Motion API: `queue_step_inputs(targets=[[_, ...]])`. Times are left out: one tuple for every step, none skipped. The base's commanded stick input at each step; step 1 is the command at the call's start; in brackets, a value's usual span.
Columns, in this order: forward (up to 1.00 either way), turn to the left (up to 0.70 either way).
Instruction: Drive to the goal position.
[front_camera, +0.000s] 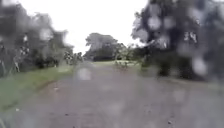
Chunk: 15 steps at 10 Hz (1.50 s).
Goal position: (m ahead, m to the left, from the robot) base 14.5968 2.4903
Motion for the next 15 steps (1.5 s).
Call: queue_step_inputs(targets=[[1.0,-0.02],[1.0,-0.02],[1.0,-0.02],[1.0,-0.02],[1.0,-0.02],[1.0,-0.02],[1.0,-0.02],[1.0,-0.02],[1.0,-0.01],[1.0,0.0],[1.0,0.0],[1.0,0.0],[1.0,0.0],[1.0,0.0],[1.0,0.0]])
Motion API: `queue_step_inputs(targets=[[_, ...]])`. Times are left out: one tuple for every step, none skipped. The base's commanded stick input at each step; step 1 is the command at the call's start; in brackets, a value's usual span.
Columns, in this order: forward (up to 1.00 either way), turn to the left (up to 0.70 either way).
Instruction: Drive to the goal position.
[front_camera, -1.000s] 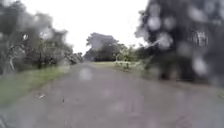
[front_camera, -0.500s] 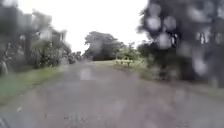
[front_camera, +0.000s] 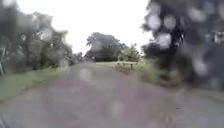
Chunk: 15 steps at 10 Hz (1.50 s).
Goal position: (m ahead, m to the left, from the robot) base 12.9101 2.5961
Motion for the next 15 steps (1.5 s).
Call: queue_step_inputs(targets=[[1.0,0.0],[1.0,0.0],[1.0,0.0],[1.0,0.0],[1.0,0.0],[1.0,0.0],[1.0,0.0],[1.0,0.0],[1.0,0.0],[1.0,0.0],[1.0,0.0],[1.0,0.0],[1.0,0.0],[1.0,0.0],[1.0,0.0]])
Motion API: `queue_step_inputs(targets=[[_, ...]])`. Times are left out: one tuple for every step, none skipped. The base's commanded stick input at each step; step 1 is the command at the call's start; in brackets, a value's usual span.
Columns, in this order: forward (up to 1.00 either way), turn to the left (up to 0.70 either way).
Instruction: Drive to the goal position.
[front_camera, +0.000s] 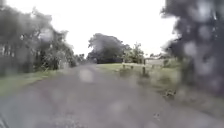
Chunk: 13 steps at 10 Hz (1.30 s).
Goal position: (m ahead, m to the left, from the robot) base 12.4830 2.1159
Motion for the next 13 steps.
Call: queue_step_inputs(targets=[[1.0,0.0],[1.0,0.0],[1.0,0.0],[1.0,0.35],[1.0,0.34],[1.0,0.34],[1.0,0.02],[1.0,0.01],[1.0,0.0],[1.0,0.0],[1.0,0.0],[1.0,0.0],[1.0,0.0]])
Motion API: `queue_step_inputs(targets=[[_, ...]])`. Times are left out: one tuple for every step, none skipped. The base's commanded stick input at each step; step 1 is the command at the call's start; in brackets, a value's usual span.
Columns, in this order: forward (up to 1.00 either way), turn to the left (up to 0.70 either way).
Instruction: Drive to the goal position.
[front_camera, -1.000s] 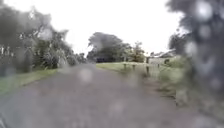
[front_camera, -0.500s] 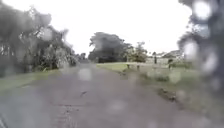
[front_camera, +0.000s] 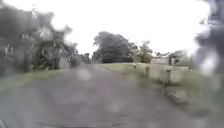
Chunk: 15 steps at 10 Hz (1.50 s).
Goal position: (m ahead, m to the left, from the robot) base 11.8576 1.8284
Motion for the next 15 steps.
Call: queue_step_inputs(targets=[[1.0,0.0],[1.0,0.01],[1.0,0.04],[1.0,0.07],[1.0,0.1],[1.0,0.14],[1.0,0.17],[1.0,0.2],[1.0,0.24],[1.0,0.27],[1.0,0.3],[1.0,0.32],[1.0,0.34],[1.0,0.0],[1.0,0.0]])
